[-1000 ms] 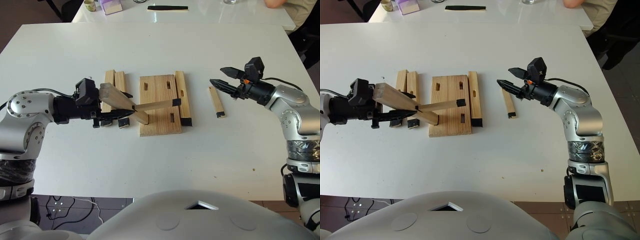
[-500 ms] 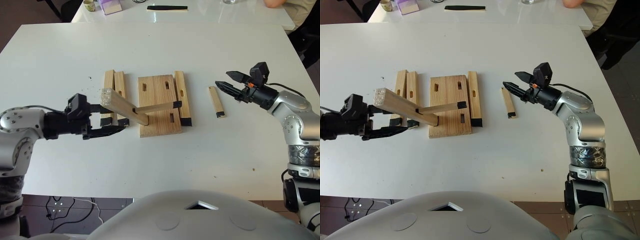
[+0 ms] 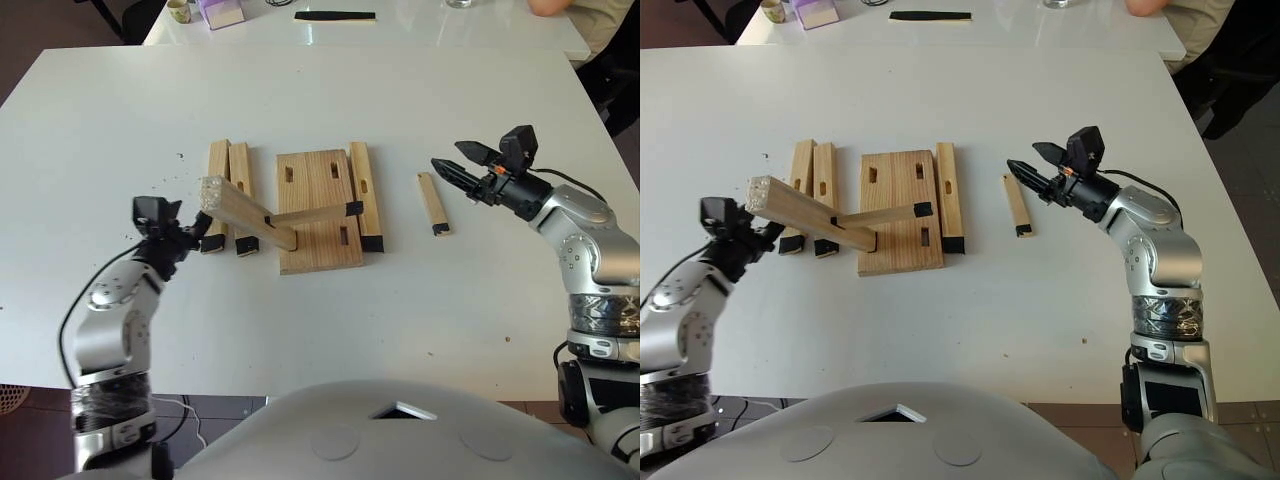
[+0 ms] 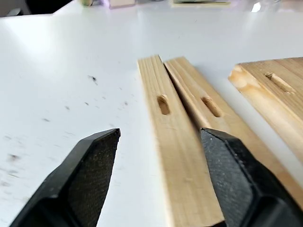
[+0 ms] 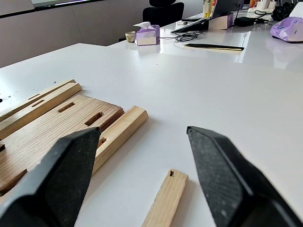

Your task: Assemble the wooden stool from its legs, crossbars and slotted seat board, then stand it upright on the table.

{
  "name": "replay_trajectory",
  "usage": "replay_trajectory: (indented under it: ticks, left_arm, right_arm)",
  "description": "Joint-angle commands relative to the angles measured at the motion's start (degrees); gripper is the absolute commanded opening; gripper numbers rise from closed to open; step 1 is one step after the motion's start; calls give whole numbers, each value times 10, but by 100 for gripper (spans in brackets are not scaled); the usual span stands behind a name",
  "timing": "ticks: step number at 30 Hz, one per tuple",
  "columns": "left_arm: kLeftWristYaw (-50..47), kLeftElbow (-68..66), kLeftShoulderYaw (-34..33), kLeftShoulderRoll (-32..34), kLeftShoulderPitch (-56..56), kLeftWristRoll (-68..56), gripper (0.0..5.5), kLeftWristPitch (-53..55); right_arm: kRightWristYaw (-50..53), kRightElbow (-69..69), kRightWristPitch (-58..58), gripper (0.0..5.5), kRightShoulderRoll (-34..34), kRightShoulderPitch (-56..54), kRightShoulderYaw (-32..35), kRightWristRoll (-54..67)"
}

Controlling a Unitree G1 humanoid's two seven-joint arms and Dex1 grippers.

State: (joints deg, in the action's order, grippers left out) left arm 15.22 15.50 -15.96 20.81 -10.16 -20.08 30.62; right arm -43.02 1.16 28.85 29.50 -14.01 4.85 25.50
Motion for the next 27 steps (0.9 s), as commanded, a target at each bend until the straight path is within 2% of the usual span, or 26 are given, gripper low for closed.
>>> replay_trajectory:
  ticks: [1, 6, 15, 20, 27]
  left_arm:
    - [-65, 29, 22, -45, -3, 16, 314, 53]
    - [-103, 42, 35, -62, -8, 30, 314, 102]
    - [-115, 70, 33, -57, -38, 38, 314, 170]
    - [-112, 60, 37, -49, -28, 47, 314, 169]
    - [-112, 25, 39, -54, 1, 58, 217, 130]
  right_arm:
    - [-4, -20, 1, 337, 2, -31, -5, -6]
    - [-8, -27, 5, 337, -1, -37, -3, -4]
    - [-4, -14, 5, 337, -8, -18, -6, -5]
    - [19, -15, 21, 337, -20, -15, -5, -7]
    - [71, -13, 49, 337, -19, -32, -32, -53]
